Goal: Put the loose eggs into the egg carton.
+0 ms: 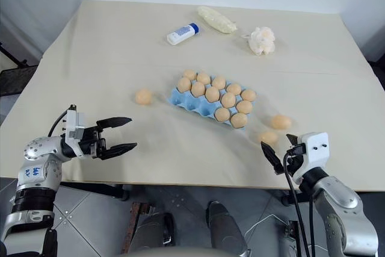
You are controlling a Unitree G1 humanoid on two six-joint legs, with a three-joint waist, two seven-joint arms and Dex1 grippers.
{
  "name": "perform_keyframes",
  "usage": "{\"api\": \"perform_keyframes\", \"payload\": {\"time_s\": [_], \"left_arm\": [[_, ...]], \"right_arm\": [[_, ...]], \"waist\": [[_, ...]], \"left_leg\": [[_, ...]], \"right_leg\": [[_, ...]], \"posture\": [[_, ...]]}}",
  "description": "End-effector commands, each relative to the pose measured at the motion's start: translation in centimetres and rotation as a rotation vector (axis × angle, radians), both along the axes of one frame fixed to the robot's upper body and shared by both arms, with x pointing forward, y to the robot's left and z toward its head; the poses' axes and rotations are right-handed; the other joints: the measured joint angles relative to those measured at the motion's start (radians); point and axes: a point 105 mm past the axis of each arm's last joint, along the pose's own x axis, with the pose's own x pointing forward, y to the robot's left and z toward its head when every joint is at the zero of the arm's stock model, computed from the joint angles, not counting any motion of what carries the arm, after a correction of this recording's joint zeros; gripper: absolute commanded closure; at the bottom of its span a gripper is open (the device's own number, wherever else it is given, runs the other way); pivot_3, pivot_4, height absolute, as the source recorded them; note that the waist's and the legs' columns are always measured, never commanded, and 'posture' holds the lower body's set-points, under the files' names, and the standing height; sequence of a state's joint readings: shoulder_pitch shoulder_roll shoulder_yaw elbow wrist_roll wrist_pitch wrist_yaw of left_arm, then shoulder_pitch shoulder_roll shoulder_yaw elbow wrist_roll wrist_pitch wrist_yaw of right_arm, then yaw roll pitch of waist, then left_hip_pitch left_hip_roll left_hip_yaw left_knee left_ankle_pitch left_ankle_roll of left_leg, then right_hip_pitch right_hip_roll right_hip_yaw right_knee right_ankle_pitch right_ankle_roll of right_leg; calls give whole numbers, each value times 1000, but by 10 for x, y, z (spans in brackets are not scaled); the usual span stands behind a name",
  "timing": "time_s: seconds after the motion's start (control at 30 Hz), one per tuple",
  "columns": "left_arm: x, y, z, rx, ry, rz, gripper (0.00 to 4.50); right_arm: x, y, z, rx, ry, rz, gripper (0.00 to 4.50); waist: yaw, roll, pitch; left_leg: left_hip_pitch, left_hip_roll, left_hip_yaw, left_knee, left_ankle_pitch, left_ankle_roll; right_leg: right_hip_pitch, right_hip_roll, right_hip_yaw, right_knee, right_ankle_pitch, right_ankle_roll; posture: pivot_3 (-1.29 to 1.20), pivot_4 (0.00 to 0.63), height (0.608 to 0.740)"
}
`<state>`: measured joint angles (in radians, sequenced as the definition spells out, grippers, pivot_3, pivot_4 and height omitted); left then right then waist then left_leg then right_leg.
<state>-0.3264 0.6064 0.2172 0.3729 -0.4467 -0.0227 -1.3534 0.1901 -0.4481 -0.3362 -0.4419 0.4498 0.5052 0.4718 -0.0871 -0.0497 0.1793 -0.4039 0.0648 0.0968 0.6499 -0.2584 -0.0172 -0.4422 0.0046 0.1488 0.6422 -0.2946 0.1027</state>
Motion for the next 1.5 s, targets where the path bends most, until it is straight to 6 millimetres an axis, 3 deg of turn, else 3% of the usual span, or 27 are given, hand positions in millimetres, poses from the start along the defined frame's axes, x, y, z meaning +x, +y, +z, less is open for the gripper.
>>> {"api": "perform_keyframes", "payload": {"time_s": [0.03,0.33,0.43,0.6,0.63,1.03,1.17,1.3,1.5], "left_arm": [[0,-2,11,-16,-59,-8,0],[1,-4,17,-30,-91,-5,0],[1,-3,18,-33,-97,-2,0],[1,-2,21,-37,-106,2,0],[2,-2,22,-39,-109,3,0],[6,-3,27,-61,-144,-1,0],[8,-6,29,-72,-158,-8,0],[9,-9,30,-76,-165,-20,0],[8,-9,32,-82,-176,-23,0]], "right_arm": [[12,1,2,4,-31,13,25],[29,17,1,15,-3,44,25],[28,22,2,22,1,56,610],[25,27,7,19,-8,64,2227],[25,28,10,17,-13,63,2326],[17,52,71,-14,-129,211,2385],[35,75,88,-1,-160,273,2389],[59,112,88,-5,-151,346,2389],[83,143,83,-50,-142,408,2389]], "waist": [[-1,0,0],[0,0,0],[1,0,0],[0,0,0],[0,0,0],[0,0,0],[-5,0,0],[-14,0,0],[-21,0,0]], "left_leg": [[0,0,0,0,0,0],[0,0,0,-2,0,0],[0,0,0,-2,0,0],[0,0,0,-1,0,0],[0,0,0,-1,0,0],[0,0,0,-1,0,0],[0,0,0,-1,0,0],[0,1,-1,-2,0,0],[-3,1,-1,-3,-1,0]], "right_leg": [[0,0,0,0,0,0],[-1,1,-1,0,1,2],[-1,1,-1,0,1,2],[-1,0,0,0,1,3],[-1,0,-1,0,1,3],[0,0,-1,0,1,2],[-1,1,0,0,1,2],[-1,1,0,0,1,2],[-3,1,-2,-2,1,2]], "posture": [[0,150,740],[0,150,740],[0,150,740],[0,150,740],[0,150,740],[0,150,740],[0,150,740],[0,150,740],[0,150,740]]}}
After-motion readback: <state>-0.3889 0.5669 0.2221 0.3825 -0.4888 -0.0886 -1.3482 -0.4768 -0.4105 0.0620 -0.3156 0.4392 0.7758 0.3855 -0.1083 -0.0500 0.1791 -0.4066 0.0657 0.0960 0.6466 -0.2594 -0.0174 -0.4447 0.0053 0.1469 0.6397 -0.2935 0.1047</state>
